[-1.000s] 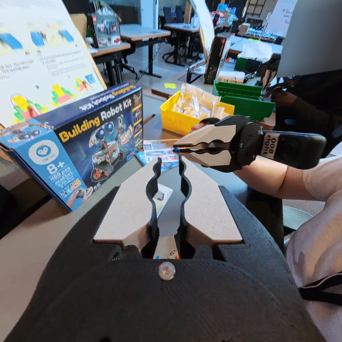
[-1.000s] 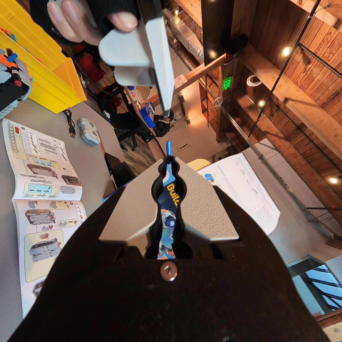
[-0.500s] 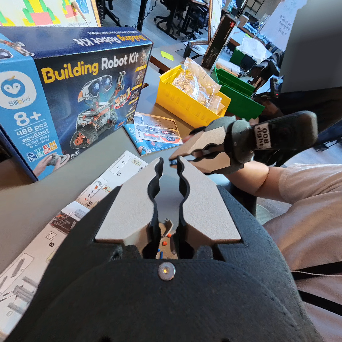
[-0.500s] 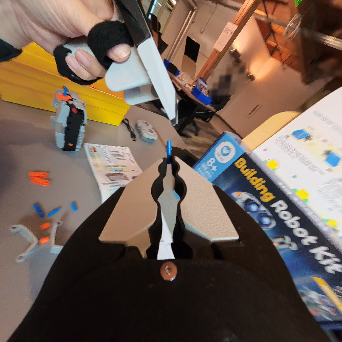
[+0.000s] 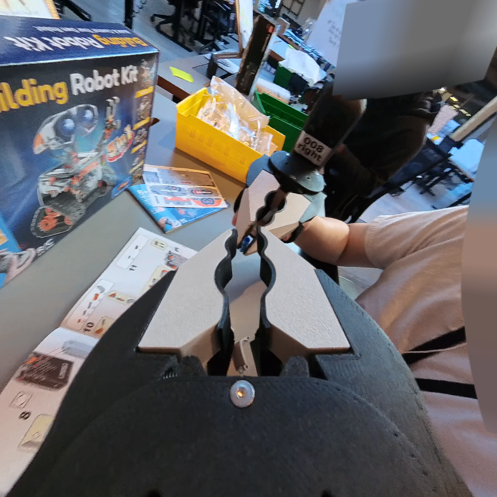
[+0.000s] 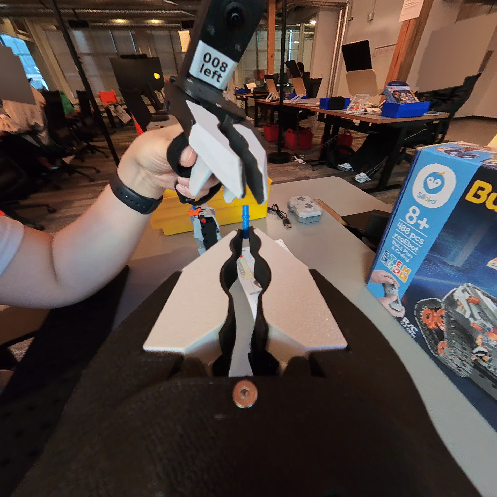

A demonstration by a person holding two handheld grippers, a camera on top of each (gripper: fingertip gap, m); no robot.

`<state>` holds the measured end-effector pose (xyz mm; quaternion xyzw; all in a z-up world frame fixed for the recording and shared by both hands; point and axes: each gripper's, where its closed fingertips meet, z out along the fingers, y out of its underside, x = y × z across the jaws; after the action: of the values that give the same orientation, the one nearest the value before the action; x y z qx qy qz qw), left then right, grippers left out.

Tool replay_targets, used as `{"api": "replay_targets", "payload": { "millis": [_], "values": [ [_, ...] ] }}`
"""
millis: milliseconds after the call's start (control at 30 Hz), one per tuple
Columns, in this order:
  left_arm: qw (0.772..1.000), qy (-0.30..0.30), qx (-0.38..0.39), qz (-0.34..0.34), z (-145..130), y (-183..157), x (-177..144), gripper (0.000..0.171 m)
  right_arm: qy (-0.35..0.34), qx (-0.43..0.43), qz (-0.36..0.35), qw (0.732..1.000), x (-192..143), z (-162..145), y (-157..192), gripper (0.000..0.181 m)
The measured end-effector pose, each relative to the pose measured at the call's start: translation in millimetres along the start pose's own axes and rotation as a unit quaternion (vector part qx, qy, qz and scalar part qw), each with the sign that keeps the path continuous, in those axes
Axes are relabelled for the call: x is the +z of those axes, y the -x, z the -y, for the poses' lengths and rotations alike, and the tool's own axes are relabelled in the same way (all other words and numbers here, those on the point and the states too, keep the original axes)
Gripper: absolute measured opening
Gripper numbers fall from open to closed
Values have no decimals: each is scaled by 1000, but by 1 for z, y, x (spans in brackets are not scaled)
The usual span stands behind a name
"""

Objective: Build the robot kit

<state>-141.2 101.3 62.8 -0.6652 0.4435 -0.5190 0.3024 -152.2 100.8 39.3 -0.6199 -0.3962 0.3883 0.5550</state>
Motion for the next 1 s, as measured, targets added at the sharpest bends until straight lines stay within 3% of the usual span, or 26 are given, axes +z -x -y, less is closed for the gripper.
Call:
{"api": "replay_targets", "payload": {
  "millis": [333, 1000],
  "values": [
    [996, 71, 27, 40, -22, 6, 4, 4, 35, 8, 12, 999, 0, -8, 0, 3],
    [992, 113, 16, 52, -38, 17, 6, 3, 102, -52, -15, 993, 4, -28, -4, 3]
  ]
}}
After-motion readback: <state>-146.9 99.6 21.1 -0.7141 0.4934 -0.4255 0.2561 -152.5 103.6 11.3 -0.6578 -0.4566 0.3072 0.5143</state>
